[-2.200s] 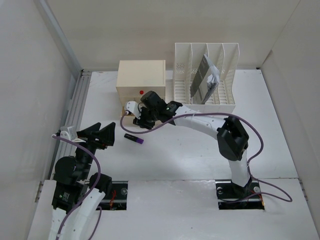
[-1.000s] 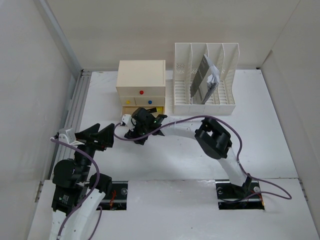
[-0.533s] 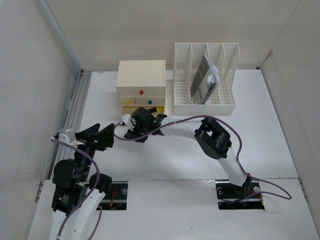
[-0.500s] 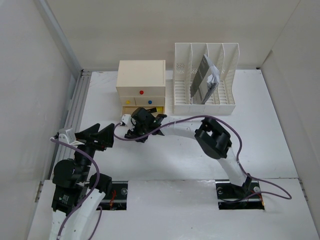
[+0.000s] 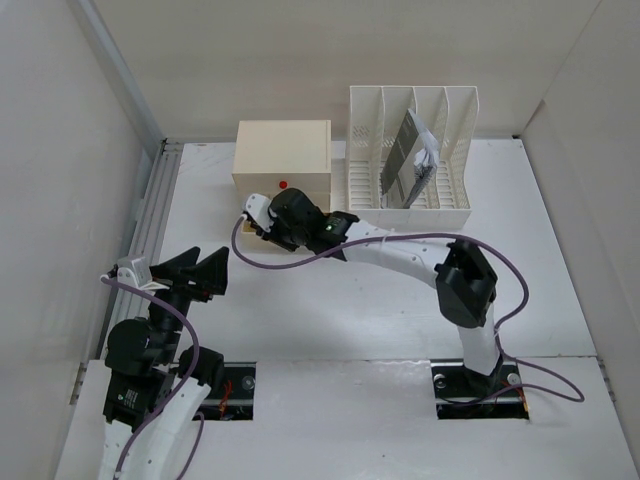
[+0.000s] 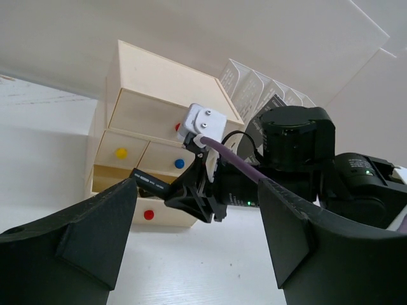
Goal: Organize the desk
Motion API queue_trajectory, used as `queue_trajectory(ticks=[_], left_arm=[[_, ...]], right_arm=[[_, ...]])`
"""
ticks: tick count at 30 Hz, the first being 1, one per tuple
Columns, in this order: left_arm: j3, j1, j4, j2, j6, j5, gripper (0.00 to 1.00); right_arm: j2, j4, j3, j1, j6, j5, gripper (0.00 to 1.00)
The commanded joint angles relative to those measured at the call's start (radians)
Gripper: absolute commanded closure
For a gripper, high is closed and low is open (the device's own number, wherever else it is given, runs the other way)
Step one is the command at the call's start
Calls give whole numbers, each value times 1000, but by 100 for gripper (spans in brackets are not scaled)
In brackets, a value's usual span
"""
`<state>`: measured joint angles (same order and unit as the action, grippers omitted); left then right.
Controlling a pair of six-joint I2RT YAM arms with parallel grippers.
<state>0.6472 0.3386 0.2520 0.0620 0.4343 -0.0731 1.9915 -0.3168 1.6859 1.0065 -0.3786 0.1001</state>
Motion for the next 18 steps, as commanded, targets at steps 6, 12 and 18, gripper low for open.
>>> queue_trajectory(ticks=[6, 12, 18], left_arm=[[-3, 4, -36, -13, -8, -1, 26], [-3, 4, -36, -13, -8, -1, 26], [-3, 4, -36, -13, -8, -1, 26]], right_arm=[[43, 38, 24, -64, -14, 214, 100], [52, 48, 24, -120, -23, 231, 94], [43, 18, 24, -120, -34, 152, 47]])
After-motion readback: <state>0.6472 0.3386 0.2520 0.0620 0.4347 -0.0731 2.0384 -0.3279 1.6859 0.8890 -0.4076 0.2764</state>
